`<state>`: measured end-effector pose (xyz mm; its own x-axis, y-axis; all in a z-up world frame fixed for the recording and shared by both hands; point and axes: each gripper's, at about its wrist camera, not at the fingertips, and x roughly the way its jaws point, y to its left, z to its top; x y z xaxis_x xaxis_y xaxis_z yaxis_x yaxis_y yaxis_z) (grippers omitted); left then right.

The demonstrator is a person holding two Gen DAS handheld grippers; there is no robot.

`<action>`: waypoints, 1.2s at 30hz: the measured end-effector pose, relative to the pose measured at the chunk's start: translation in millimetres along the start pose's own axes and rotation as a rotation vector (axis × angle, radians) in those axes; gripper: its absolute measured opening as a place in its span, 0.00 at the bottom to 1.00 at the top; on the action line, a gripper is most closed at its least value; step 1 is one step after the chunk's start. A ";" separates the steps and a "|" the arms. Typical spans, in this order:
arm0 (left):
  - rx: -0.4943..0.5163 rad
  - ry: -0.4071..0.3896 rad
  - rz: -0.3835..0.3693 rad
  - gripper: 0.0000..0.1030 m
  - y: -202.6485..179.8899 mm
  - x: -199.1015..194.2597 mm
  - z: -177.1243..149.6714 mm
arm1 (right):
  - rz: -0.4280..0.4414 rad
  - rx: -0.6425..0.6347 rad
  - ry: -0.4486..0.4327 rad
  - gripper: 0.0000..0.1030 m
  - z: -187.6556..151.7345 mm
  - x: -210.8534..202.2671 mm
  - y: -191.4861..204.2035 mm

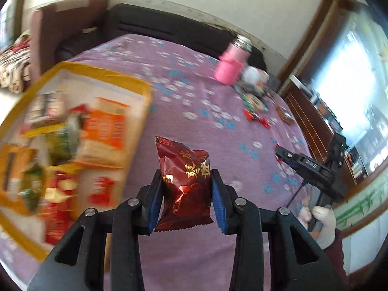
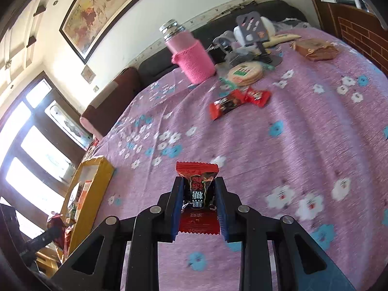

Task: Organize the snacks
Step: 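Carry the red candy and red foil bag into the tray and release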

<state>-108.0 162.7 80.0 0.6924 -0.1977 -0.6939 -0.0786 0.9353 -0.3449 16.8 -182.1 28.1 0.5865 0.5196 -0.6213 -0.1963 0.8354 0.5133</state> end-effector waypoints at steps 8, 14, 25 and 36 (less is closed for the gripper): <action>-0.139 -0.066 0.159 0.34 95.8 -39.3 -6.8 | 0.197 -0.084 0.143 0.25 -25.0 13.5 109.7; -0.160 -0.019 0.185 0.34 121.5 -26.3 -20.1 | 0.288 -0.238 0.271 0.25 -55.3 50.6 216.1; -0.179 -0.054 0.091 0.61 140.2 -41.2 -20.8 | 0.167 -0.419 0.316 0.35 -88.8 114.7 303.7; -0.140 -0.243 0.309 0.71 132.0 -81.7 -13.9 | 0.119 -0.472 0.134 0.57 -101.1 58.7 305.2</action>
<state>-185.0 298.2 82.4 0.7688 0.1763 -0.6147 -0.3943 0.8875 -0.2386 -88.1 121.5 88.5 0.4385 0.6084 -0.6615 -0.6076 0.7430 0.2807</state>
